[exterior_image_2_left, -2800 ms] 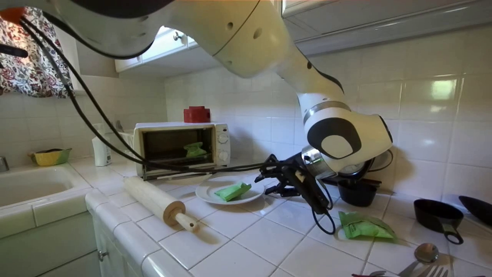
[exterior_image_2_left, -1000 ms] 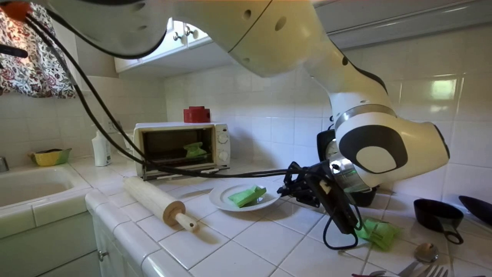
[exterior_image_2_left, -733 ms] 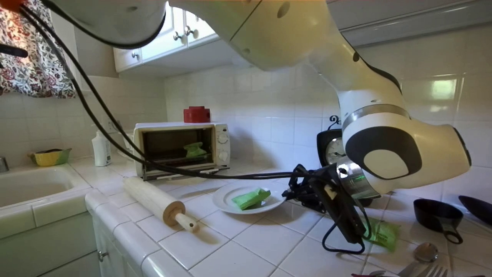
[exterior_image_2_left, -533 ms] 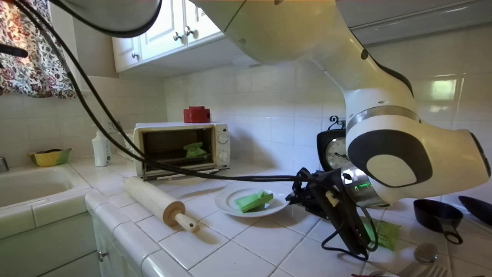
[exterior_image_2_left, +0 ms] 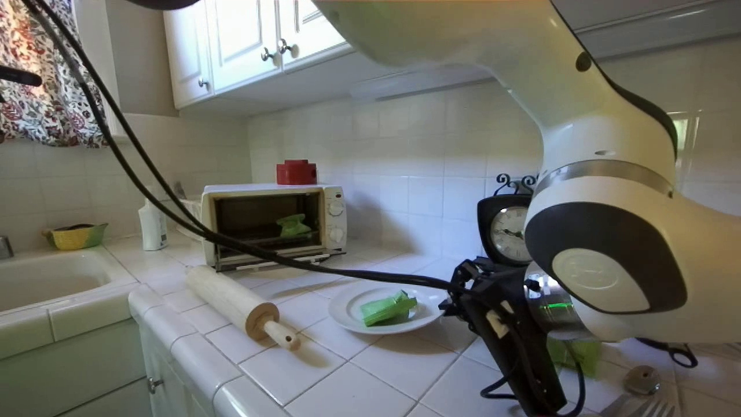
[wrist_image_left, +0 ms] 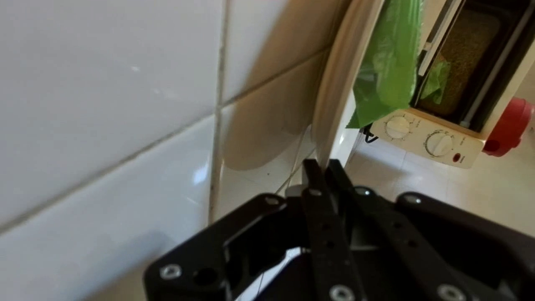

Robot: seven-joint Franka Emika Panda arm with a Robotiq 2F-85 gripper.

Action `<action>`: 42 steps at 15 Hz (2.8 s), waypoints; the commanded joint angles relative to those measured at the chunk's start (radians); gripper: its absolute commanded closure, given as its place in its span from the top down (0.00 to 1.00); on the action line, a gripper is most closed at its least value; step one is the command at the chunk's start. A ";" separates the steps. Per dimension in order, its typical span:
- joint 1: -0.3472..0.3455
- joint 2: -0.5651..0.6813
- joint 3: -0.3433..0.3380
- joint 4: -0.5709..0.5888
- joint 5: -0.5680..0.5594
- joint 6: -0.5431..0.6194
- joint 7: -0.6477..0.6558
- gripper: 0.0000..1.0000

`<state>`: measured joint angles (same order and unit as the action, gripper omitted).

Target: Put one green sachet on the plate, then move the plate to the right

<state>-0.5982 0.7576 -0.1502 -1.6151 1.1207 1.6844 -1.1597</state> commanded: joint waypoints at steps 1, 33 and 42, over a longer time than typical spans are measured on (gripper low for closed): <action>-0.015 -0.056 -0.040 -0.137 0.055 0.023 -0.078 0.02; 0.346 -0.549 -0.149 -0.579 -0.272 0.676 0.257 0.71; 0.439 -0.885 -0.112 -0.812 -0.815 0.521 0.780 0.98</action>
<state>-0.1402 0.0108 -0.3063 -2.3548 0.4028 2.3345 -0.4320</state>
